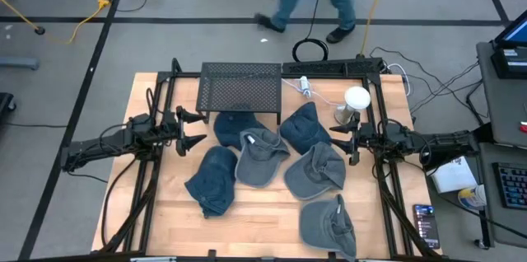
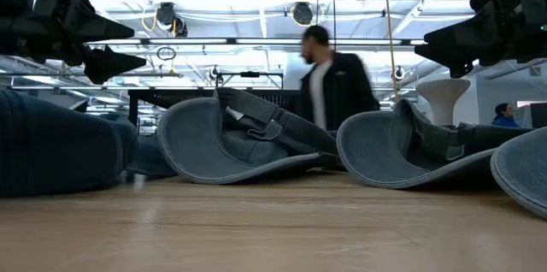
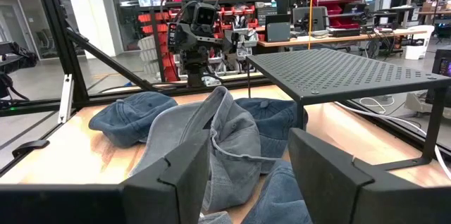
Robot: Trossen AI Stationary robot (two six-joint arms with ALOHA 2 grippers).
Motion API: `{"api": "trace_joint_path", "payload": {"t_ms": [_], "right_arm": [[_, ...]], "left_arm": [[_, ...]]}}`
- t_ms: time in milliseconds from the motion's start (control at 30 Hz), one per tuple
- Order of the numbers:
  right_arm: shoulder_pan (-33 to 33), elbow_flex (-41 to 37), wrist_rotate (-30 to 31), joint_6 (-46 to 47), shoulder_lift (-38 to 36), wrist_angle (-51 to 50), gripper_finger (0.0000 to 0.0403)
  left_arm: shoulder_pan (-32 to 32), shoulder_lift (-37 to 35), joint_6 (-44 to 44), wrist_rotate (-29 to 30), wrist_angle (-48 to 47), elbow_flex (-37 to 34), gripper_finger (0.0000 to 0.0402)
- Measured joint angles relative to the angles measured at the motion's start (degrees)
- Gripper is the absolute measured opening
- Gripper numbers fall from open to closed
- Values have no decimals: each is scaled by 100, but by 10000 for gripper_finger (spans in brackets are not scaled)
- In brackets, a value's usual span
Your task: Pick & Place hat
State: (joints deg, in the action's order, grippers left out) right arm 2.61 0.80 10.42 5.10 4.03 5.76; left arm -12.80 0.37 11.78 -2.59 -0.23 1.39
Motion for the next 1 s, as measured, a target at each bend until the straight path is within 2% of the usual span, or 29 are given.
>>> {"api": "trace_joint_path", "payload": {"t_ms": [1000], "right_arm": [[0,2,-14,44,2,115,185]], "left_arm": [[2,0,-1,0,0,0,390]]}}
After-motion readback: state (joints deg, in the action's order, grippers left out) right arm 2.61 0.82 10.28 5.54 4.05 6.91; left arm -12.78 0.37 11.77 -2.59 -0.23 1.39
